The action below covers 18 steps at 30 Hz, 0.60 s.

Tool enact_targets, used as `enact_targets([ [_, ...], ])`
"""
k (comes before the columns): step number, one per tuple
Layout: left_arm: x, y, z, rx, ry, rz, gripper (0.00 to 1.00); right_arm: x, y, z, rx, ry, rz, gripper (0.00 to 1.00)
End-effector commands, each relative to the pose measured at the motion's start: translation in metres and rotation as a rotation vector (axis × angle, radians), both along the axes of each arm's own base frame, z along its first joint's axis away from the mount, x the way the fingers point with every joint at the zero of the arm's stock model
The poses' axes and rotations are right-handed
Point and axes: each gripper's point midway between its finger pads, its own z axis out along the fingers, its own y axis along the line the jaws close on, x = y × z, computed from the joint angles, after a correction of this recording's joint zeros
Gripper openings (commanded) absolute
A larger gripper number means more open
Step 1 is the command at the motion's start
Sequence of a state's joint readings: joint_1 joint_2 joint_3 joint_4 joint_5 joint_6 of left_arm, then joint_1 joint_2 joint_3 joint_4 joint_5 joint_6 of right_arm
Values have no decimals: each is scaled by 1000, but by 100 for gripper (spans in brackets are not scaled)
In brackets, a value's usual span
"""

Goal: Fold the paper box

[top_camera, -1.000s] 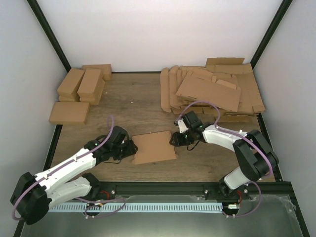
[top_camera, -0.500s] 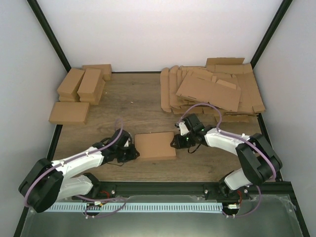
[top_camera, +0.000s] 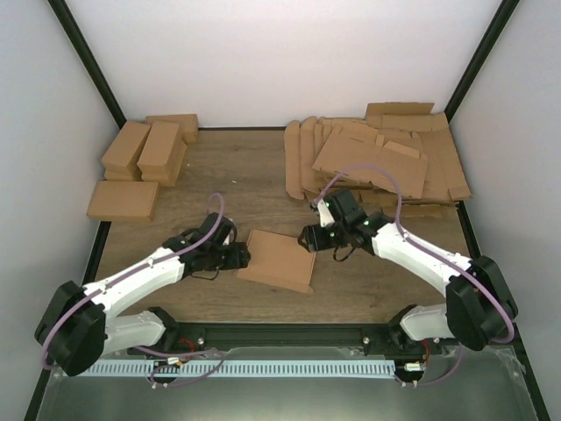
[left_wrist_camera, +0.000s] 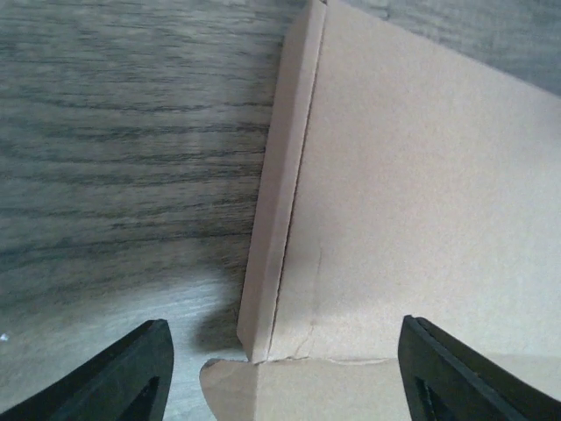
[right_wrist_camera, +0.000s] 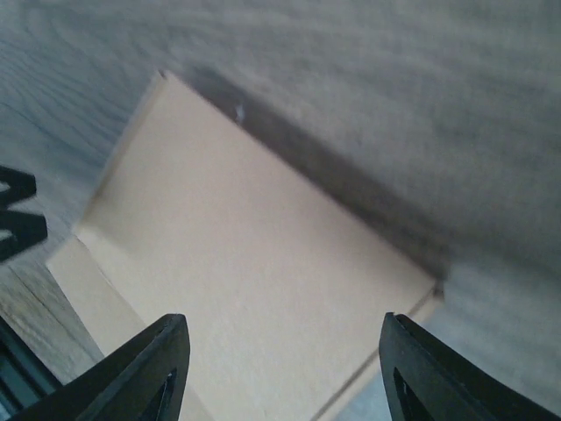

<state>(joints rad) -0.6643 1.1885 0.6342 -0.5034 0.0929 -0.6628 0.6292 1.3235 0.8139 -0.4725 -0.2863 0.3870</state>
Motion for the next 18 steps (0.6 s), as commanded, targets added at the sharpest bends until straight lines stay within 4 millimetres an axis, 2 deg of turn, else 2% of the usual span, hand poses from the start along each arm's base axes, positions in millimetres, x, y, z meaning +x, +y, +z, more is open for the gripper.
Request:
enact_targets([
  [1,0,8,20,-2,-46,15,75,27,21,29,26,-157,158,62],
  [2,-4,4,23,-32,-45,2,75,31,29,31,39,-168,199,61],
  [5,-21,-11,29,-151,0,-53,72,37,44,21,86,-139,295,59],
  [9,-48,-28,32,-309,78,-112,67,50,55,5,126,-117,349,59],
  [13,-65,-30,31,-366,103,-123,67,58,62,-14,119,-88,383,57],
  [18,-74,-34,42,-422,96,-146,67,66,61,-33,131,-47,382,54],
])
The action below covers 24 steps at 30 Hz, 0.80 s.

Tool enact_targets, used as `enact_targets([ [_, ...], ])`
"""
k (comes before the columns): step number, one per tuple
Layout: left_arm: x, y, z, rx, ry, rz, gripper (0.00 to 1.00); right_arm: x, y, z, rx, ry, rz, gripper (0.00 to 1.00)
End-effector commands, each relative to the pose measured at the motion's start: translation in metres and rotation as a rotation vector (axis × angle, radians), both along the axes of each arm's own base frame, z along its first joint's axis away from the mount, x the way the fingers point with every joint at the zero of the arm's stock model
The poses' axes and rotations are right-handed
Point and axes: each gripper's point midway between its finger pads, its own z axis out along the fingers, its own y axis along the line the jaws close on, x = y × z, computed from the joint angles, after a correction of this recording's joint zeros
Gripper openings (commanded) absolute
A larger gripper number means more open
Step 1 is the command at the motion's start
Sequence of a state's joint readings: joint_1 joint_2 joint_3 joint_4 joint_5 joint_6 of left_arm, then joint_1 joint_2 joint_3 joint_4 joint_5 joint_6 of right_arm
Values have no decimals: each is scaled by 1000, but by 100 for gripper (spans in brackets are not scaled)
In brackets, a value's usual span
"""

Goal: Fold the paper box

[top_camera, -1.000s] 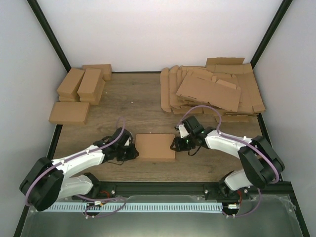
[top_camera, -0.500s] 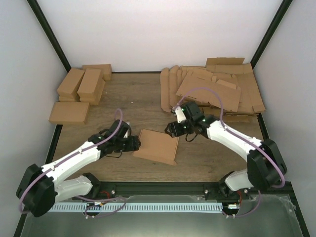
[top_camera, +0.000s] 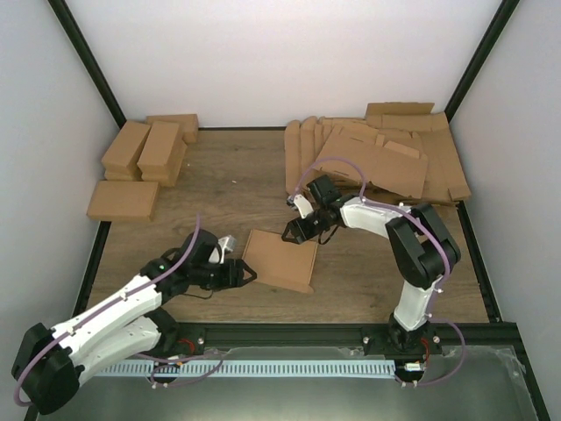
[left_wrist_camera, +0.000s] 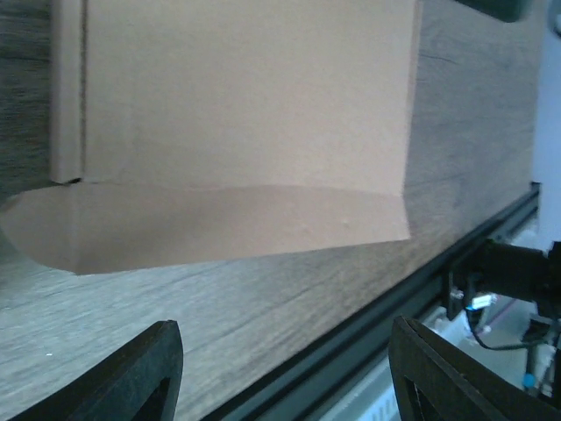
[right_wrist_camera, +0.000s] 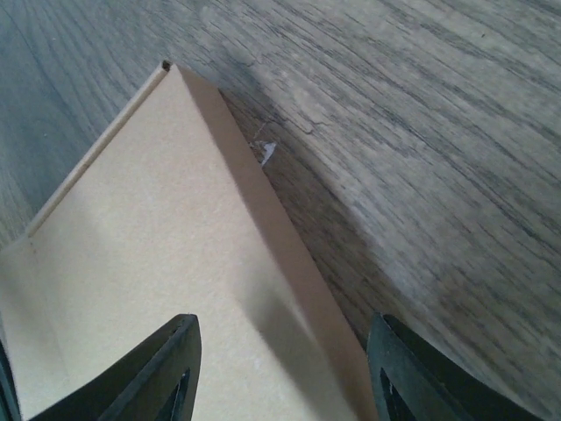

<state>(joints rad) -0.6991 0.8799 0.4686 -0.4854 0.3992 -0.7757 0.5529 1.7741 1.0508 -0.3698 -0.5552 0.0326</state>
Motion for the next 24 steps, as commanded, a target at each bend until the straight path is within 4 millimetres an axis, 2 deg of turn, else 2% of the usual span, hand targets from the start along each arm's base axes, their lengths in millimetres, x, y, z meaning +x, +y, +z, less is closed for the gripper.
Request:
enact_targets([
  [1,-7,-12,20,-107,-6,-33,67,15,9,8,67,-39,43,53],
  [6,-12,-14,20,-129,0,-52,64,20,6,-5,52,-21,38,50],
  [9,-13,-15,17,-124,7,-57,64,22,6,-4,66,-23,38,48],
  [14,-14,-20,20,-156,2,-78,61,21,3,-16,61,28,45,32],
  [18,-17,-29,24,-209,-14,-104,54,31,-12,-31,46,85,-7,17],
  [24,-12,-44,34,-284,-67,-116,46,37,-19,-38,93,140,-18,14],
])
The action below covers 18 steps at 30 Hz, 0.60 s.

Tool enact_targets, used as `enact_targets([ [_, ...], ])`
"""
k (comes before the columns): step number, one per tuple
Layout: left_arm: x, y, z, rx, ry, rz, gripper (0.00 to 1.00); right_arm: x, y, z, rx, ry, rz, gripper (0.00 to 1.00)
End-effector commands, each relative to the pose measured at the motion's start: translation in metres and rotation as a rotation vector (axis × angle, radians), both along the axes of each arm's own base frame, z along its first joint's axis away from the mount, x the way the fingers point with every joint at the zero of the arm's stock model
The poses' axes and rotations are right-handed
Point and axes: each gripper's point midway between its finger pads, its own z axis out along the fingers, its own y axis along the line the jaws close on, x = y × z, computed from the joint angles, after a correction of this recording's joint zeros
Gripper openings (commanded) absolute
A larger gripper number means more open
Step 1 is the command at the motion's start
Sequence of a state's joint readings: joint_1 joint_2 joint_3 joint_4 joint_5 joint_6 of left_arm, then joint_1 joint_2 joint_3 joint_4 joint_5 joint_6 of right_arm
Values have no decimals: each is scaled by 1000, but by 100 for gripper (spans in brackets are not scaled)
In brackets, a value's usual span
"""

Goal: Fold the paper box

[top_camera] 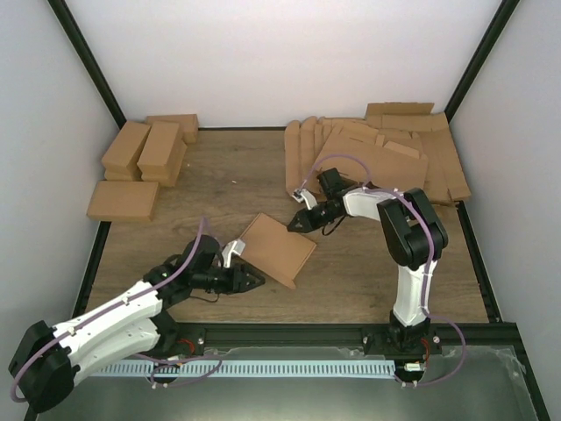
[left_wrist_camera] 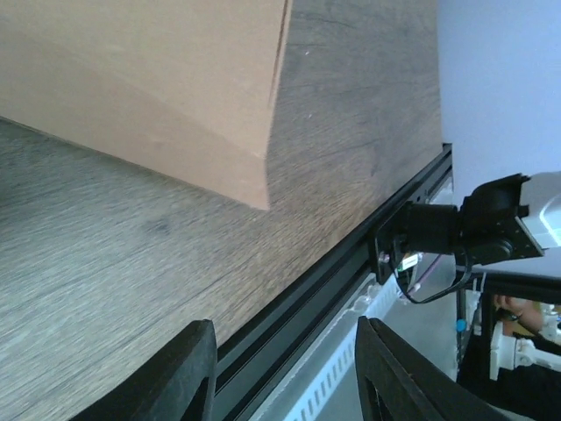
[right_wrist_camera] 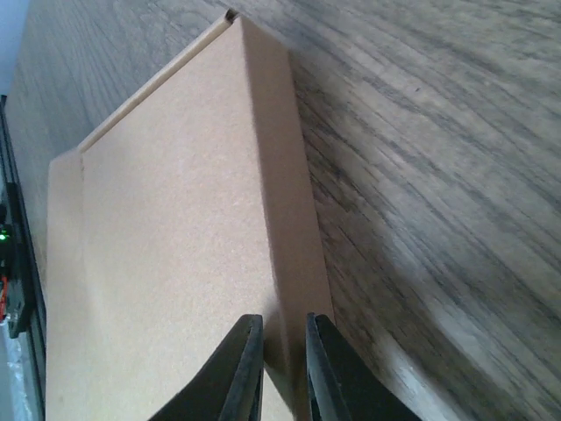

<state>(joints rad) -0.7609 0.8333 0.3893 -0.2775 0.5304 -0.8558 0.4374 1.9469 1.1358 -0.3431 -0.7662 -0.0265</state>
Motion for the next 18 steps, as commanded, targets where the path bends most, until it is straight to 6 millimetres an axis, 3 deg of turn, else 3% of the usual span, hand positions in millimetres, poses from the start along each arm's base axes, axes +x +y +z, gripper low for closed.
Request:
enact_targets([
  [1,11,-13,14,-75,-66,3,44,9,-15,-21,-45,41,-32,14],
  [4,22,-8,8,-46,-71,68,37,11,-17,-26,-42,55,-34,14],
  [7,35,9,-7,-7,-47,194,22,13,-20,-33,-47,67,-41,12],
  [11,48,33,-28,-34,15,333,11,19,-30,-38,-36,86,-71,8],
  [15,54,48,-42,-62,53,424,6,22,-33,-37,-10,96,-76,5],
  [18,63,44,-40,-91,23,420,5,23,-32,-39,-3,102,-71,5],
])
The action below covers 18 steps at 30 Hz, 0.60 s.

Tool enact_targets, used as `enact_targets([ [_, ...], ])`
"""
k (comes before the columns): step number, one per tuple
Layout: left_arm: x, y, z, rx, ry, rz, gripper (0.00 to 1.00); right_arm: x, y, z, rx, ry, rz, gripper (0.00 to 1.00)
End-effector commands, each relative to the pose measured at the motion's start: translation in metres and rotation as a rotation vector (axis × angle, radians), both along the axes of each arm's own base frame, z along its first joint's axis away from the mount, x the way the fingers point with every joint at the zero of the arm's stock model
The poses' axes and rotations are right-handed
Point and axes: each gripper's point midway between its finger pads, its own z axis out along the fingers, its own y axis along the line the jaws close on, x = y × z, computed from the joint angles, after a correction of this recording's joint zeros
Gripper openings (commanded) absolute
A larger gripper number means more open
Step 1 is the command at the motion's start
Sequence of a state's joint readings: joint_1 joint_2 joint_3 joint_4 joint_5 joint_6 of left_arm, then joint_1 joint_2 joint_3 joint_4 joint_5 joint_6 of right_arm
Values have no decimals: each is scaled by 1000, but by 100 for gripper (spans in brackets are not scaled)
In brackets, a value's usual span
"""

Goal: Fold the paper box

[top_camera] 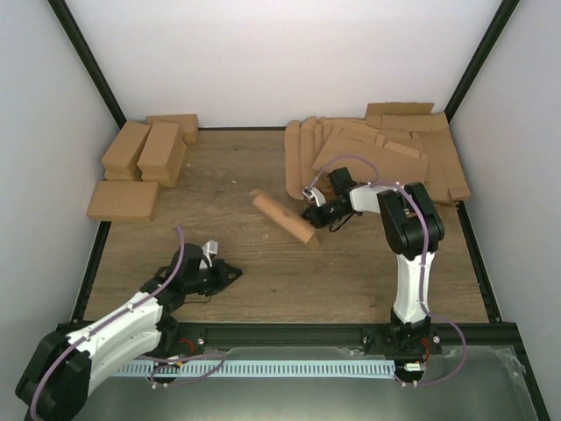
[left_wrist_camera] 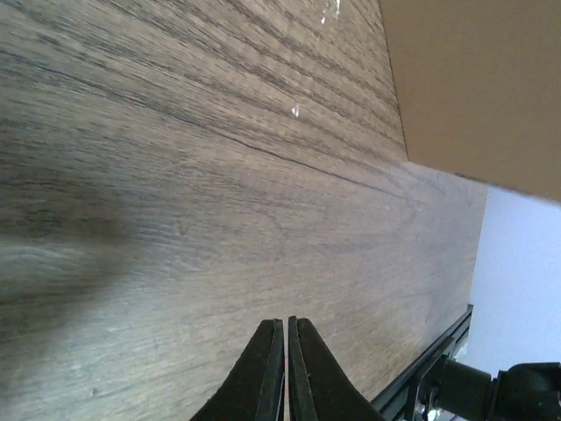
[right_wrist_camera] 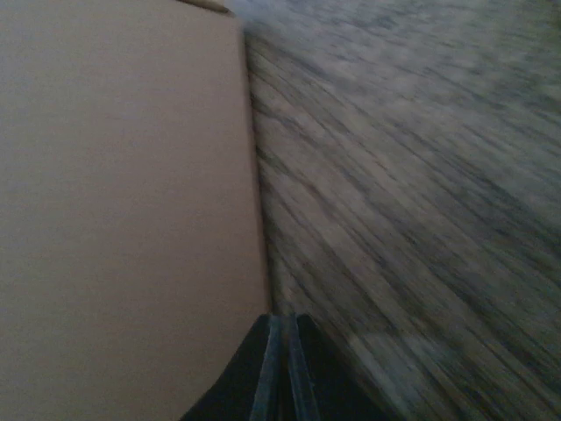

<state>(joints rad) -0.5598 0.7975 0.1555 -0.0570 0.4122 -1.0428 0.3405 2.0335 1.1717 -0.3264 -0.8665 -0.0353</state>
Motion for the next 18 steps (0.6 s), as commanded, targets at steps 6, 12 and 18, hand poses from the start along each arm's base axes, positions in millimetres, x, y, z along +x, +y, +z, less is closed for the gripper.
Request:
enact_targets([
  [6,63,-46,37,-111,-183,-59,6,4,-8,-23,-60,28,-12,8],
  [12,106,-87,54,-103,-266,-146,14,14,-5,-3,-42,-42,-21,11],
  [18,118,-98,27,-21,-202,-186,28,19,-1,8,-14,-61,-15,15],
])
